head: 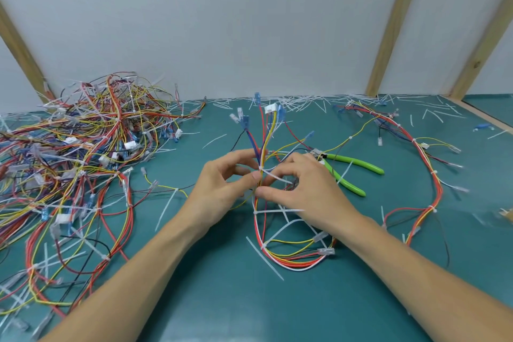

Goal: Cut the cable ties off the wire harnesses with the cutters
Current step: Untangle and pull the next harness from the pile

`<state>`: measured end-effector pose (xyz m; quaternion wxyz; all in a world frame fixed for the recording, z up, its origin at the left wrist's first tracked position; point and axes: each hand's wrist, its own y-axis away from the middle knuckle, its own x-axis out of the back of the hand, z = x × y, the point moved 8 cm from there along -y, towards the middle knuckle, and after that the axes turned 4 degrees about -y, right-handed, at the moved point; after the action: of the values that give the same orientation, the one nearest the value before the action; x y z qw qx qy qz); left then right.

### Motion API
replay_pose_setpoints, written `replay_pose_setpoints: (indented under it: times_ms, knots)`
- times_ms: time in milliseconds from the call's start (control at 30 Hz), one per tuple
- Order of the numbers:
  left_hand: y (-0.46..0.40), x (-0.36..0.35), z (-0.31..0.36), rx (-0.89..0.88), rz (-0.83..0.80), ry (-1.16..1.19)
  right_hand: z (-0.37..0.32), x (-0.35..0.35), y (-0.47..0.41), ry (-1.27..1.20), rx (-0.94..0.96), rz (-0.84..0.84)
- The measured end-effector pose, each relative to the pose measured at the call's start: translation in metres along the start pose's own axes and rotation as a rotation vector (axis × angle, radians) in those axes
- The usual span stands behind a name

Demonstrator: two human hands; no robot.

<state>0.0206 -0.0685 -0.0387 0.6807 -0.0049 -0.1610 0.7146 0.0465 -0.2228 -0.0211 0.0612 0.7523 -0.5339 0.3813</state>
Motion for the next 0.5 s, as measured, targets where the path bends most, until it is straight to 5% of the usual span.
replay_pose_setpoints:
  times_ms: [500]
  knots:
    - [-0.001,0.024,-0.012,0.094,0.287,-0.028,-0.033,0.042,0.013,-0.362,0.299,0.312]
